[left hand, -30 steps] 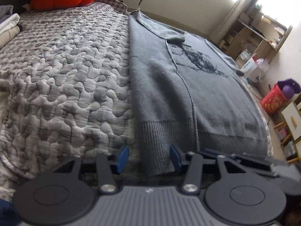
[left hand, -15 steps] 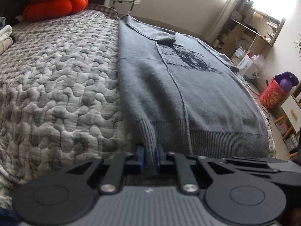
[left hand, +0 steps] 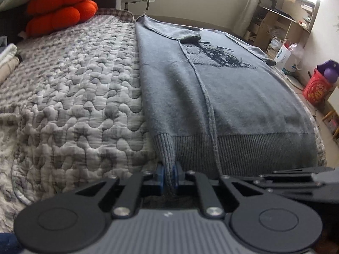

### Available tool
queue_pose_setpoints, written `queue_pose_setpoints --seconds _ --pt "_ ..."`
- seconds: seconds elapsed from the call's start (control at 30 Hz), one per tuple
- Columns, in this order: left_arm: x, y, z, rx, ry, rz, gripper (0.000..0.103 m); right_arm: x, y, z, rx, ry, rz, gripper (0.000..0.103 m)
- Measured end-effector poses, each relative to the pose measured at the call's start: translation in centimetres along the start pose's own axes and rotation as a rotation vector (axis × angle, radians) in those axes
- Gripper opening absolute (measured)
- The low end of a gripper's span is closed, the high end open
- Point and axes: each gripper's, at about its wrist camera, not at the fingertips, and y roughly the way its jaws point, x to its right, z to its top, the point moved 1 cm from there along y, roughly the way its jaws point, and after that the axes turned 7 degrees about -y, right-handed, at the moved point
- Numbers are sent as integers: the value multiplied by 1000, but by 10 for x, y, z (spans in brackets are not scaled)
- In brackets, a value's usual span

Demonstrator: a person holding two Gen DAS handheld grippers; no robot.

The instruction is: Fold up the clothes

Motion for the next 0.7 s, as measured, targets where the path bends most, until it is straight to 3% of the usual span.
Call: queue_pose_setpoints --seconds 0.07,0.27,0.53,0.7 --pt "-3 -4 5 15 -6 4 19 -7 -4 1 10 -60 3 13" --pt "-6 -12 20 57 -8 13 36 -2 -33 12 110 -102 -17 12" --pt "51 27 42 73 152 -16 36 41 -54 24 199 39 -180 14" --pt "81 58 48 30 204 -16 36 59 -62 25 215 90 -237 15"
